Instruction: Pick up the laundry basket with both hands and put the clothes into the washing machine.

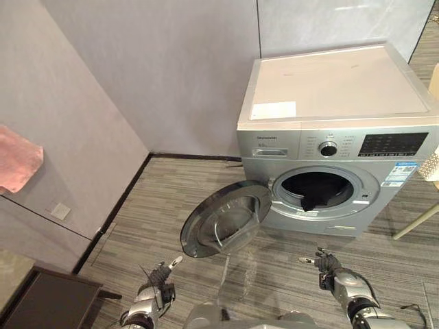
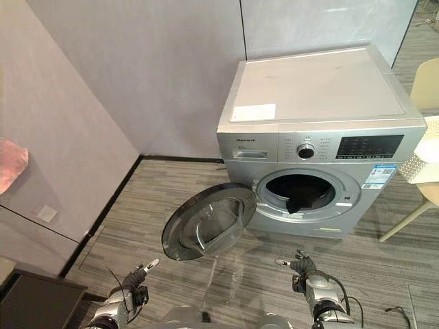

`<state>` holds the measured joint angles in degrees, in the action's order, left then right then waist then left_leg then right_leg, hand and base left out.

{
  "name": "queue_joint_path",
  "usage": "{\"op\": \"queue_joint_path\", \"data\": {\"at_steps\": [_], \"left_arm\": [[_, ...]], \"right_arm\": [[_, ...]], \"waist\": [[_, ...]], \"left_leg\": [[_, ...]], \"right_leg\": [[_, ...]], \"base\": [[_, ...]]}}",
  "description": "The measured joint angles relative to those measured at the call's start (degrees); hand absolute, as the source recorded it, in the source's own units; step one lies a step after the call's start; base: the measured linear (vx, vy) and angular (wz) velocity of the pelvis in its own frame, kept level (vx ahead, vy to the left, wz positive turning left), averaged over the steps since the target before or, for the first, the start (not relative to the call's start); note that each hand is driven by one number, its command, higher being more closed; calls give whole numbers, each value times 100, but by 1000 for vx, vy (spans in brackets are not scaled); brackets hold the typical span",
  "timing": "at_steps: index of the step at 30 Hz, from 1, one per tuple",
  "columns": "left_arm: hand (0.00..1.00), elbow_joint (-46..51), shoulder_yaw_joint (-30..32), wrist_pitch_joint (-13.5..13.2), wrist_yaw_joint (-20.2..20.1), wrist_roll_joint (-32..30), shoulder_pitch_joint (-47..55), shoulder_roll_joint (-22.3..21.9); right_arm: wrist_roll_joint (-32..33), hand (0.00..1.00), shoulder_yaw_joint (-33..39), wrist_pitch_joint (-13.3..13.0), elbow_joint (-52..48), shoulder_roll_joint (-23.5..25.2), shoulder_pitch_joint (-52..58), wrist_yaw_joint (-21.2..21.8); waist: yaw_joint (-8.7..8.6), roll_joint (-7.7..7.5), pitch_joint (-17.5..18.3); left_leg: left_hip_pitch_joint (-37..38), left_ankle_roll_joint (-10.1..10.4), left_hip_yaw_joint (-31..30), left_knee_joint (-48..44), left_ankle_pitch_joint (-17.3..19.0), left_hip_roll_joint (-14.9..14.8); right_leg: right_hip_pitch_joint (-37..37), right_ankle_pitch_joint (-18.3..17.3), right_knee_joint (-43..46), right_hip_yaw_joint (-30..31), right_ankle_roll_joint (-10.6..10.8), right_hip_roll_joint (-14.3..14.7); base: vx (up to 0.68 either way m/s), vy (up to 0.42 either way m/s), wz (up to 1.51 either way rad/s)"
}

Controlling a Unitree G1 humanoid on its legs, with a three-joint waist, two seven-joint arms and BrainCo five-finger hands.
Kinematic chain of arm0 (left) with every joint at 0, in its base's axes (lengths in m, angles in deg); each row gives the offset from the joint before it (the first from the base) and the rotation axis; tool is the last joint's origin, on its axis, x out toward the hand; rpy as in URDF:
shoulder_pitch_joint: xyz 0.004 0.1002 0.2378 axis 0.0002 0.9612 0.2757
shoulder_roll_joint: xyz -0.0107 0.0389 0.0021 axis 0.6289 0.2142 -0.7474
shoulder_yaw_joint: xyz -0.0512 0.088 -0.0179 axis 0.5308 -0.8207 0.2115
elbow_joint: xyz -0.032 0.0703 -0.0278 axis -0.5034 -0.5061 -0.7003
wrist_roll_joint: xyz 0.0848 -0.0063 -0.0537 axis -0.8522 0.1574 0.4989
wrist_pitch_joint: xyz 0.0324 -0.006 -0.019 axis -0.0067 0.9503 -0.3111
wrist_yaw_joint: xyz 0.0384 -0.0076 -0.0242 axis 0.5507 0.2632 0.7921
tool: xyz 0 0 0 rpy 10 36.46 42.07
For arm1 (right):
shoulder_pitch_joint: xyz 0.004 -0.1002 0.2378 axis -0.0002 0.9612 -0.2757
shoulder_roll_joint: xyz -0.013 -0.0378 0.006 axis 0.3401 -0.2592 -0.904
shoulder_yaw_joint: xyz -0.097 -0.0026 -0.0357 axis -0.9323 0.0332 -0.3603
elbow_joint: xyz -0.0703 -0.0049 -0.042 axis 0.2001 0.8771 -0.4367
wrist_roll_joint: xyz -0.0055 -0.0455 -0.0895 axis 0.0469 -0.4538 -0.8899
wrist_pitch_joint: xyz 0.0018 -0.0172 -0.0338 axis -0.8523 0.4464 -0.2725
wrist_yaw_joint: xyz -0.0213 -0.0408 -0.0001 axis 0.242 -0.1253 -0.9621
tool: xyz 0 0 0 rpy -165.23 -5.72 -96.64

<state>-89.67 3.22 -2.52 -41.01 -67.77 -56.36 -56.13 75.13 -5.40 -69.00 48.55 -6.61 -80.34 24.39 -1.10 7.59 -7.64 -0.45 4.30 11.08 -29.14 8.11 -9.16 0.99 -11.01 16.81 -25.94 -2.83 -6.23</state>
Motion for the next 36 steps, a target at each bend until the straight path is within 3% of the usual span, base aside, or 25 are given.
{"op": "queue_joint_path", "data": {"at_steps": [1,4,5,6,7,10,12,13,14,15,18,21,23,24,28,30,31,32,33,36], "left_arm": [[0,-1,-61,-11,9,0,-61,-1],[0,-8,-216,-44,125,-13,-507,5],[0,-13,-216,-46,154,-14,-621,19],[0,-15,-214,-49,228,-17,-741,57],[0,-20,-216,-47,257,-21,-756,111],[0,-127,-244,-43,283,-71,-1019,210],[0,-187,-251,-44,307,-82,-1232,311],[0,-191,-251,-43,336,-86,-1337,336],[0,-189,-250,-45,350,-90,-1413,353],[0,-181,-233,-60,366,-89,-1527,459],[0,-184,-165,-88,408,-106,-1724,655],[0,-182,-76,-102,602,-216,-2008,885],[0,-160,-65,-109,829,-588,-2567,1001],[0,-103,22,-106,1169,-806,-2956,1037],[0,23,373,-37,1483,-1264,-3861,1477],[0,164,562,-7,1540,-1225,-4097,1563],[0,302,751,8,1641,-1190,-4241,1579],[0,347,815,8,1671,-1185,-4336,1580],[0,472,840,6,1710,-1178,-4493,1572],[0,629,995,-164,1616,-1115,-4504,1528]], "right_arm": [[14,0,39,-27,-23,35,146,1],[63,0,241,12,-55,173,640,-1],[65,0,256,20,-53,233,721,-1],[27,0,237,31,-43,386,834,12],[-123,0,189,34,16,531,922,49],[-497,0,238,88,26,542,1139,130],[-578,0,309,79,23,579,1273,142],[-638,0,316,80,51,584,1385,142],[-714,0,326,94,82,593,1493,135],[-798,0,352,174,166,623,1646,124],[-798,0,424,177,224,614,1609,103],[-790,0,170,164,50,645,1516,98],[-781,0,-293,52,-501,646,1593,81],[-780,0,-582,-53,-923,613,1600,82],[-644,0,-1486,-301,-2425,507,1592,117],[-518,0,-1727,-325,-2858,511,1583,135],[-457,0,-1843,-362,-3146,473,1554,142],[-440,0,-1861,-381,-3242,471,1550,149],[-435,0,-1914,-375,-3335,479,1532,155],[-435,0,-2009,-359,-3622,430,1472,159]], "waist": [[-90,52,67],[-315,146,174],[-323,72,173],[-304,-129,175],[-315,-217,216],[-387,-283,279],[-487,-270,292],[-512,-284,295],[-511,-305,313],[-436,-431,386],[-437,-376,404],[-436,-573,197],[-440,-812,9],[-420,-949,-117],[-274,-1174,-580],[-261,-1259,-626],[-244,-1216,-669],[-235,-1226,-680],[-290,-1319,-754],[-155,-1308,-762]], "left_leg": [[409,246,-155,739,0,-7],[968,354,-148,2378,-57,12],[985,378,-143,2509,-48,48],[958,403,-27,2530,-77,193],[906,335,280,2490,-37,245],[676,139,688,2393,30,396],[565,-26,844,2411,-77,400],[558,-47,871,2412,-102,400],[563,-25,892,2412,-117,398],[541,39,1040,2439,-151,458],[355,125,1340,2662,-394,374],[247,171,1707,2702,-460,287],[-144,171,1805,2433,-458,222],[-497,170,1834,2241,-458,179],[-1318,87,1971,1671,-366,-121],[-1481,95,2184,1669,-374,-240],[-1632,145,2349,1724,-431,-396],[-1747,155,2415,1680,-470,-441],[-1929,186,2407,1487,-491,-448],[-2157,217,2417,1413,-551,-604]], "right_leg": [[141,82,11,-56,6,12],[569,156,358,-290,-43,-51],[683,161,463,-260,-40,-105],[840,247,509,-99,21,-199],[968,489,329,175,71,-165],[1178,957,-99,495,249,-154],[1354,816,310,428,117,-298],[1374,573,792,420,63,-404],[1285,419,974,441,69,-467],[1084,227,550,672,277,-430],[1395,605,157,924,190,-126],[1570,839,-32,1199,89,102],[1898,988,-55,1260,63,121],[2174,1133,-122,1294,59,127],[2536,1593,-791,1361,188,344],[2651,1595,-1002,1237,283,367],[2842,1411,-925,1014,443,351],[3031,1493,-675,1041,71,292],[3087,1601,-615,1137,-111,183],[3108,1811,-1033,1104,4,357]], "base": [[-147,72,22],[-199,164,47],[-219,161,-9],[-292,155,-74],[-246,121,-92],[-233,141,-73],[-161,116,-26],[-70,64,-7],[-65,38,-32],[-38,-14,-49],[-7,-47,-59],[-23,-72,-60],[-100,-47,-19],[-124,-46,-6],[-147,-23,-18],[-76,-30,-12],[-52,-28,-9],[13,27,26],[45,36,27],[59,-18,3]]}}
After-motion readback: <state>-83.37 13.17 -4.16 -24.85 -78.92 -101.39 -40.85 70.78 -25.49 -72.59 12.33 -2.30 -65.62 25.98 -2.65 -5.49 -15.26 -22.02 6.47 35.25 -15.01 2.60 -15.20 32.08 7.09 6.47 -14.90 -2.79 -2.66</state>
